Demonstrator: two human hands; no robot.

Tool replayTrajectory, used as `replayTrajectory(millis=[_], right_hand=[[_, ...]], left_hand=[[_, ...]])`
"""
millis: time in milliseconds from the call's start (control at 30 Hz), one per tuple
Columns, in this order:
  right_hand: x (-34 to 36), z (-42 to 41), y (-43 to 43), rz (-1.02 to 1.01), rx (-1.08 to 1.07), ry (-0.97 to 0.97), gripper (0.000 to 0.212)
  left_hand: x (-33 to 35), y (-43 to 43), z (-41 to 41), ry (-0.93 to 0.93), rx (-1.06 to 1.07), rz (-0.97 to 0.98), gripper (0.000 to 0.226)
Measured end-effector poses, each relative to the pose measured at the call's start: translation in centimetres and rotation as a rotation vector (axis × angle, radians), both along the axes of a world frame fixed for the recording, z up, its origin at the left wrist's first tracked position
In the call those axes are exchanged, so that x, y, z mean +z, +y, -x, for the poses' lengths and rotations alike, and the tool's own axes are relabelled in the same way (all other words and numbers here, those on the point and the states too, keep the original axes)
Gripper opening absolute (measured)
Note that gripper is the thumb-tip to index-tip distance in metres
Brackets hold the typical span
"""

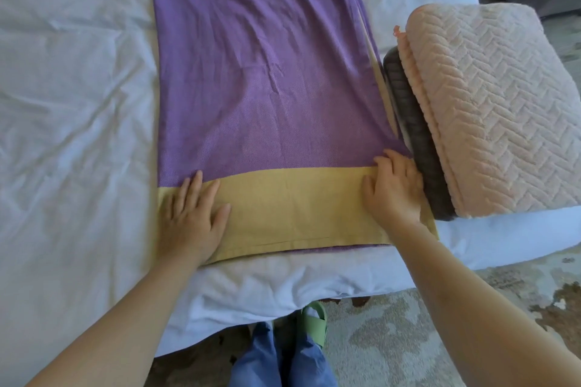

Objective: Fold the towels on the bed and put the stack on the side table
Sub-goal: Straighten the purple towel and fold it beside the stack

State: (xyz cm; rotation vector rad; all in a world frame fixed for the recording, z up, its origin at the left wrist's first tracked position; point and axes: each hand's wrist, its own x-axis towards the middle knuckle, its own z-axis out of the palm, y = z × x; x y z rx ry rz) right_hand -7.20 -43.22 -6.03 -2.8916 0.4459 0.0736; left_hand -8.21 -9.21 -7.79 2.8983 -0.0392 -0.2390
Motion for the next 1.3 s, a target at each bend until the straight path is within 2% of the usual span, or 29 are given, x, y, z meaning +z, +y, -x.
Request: replayTrajectory(millis=[67,133,233,300,400,533,633,700,833,867,933,1000,1067,1100,1167,1233,1300], right_hand=[[0.6,-2.2,0.6,-0.144,-0.036,-0.045,0.042],[1.0,-4.8,0.2,-0.238,-0.125,-0.045,0.05],[1.1,-8.2,-1.0,-0.112,-0.137,0.013,0.062],[0.9,-10.1,-1.2,-0.12,-0.177,0.061,0.067],[0.8,-12.0,-1.2,-0.163,-0.266,0.102,0.062],[0.6,-13.4,-1.1,-0.222,-0.305,0.088,0.048],[0.6,-14.6,-1.2,-0.352,-0.421,0.058,0.056],[0.8,-15.2,-1.6,-0.403,-0.473,0.104,0.06],[0.8,-15.8,-2.1,-0.416,-0.403,0.181,0.037],[0.9,-15.7,-2.1,-0.382,-0.383,0.136,0.03],[1.3,-15.5,-2.1,-0.191,-0.342,-0.009,0.021],[1.4,-15.2,-1.9,0.013,-0.279,-0.085,0.027],[1.0,-15.0,-1.6,0.122,-0.214,-0.024,0.04],[0.6,-15.0,-1.4,0.108,-0.209,0.011,0.046],[0.2,-15.2,-1.1,-0.078,-0.26,0.024,0.054],[0.4,-15.8,-1.2,-0.265,-0.336,-0.007,0.054],[0.6,-16.5,-1.7,-0.303,-0.368,-0.019,0.049]], left_hand=[[0.7,-2.3,-2.6,-0.088,-0.045,0.05,0.065],[1.0,-4.5,-5.4,-0.079,-0.129,0.056,0.062],[0.2,-6.6,-9.1,0.022,-0.19,0.012,0.062],[-0.6,-7.6,-10.7,0.109,-0.204,-0.038,0.065],[-1.5,-8.2,-11.6,0.2,-0.214,-0.093,0.067],[-1.9,-8.7,-11.6,0.165,-0.227,-0.118,0.07],[-2.0,-9.3,-12.2,0.145,-0.252,-0.108,0.07],[-2.1,-9.6,-12.3,0.148,-0.247,-0.1,0.069],[-2.2,-9.7,-12.3,0.152,-0.234,-0.094,0.069],[-2.2,-9.7,-12.3,0.151,-0.235,-0.093,0.069],[-2.0,-9.7,-12.3,0.142,-0.238,-0.085,0.069],[-1.9,-9.7,-12.4,0.138,-0.241,-0.078,0.069],[-1.9,-9.7,-12.4,0.135,-0.248,-0.083,0.068],[-1.9,-9.7,-12.4,0.129,-0.249,-0.079,0.068],[-1.7,-9.8,-12.6,0.106,-0.251,-0.061,0.067],[-1.3,-9.8,-12.9,0.072,-0.269,-0.035,0.067],[-0.6,-10.1,-13.5,0.028,-0.297,0.016,0.064]])
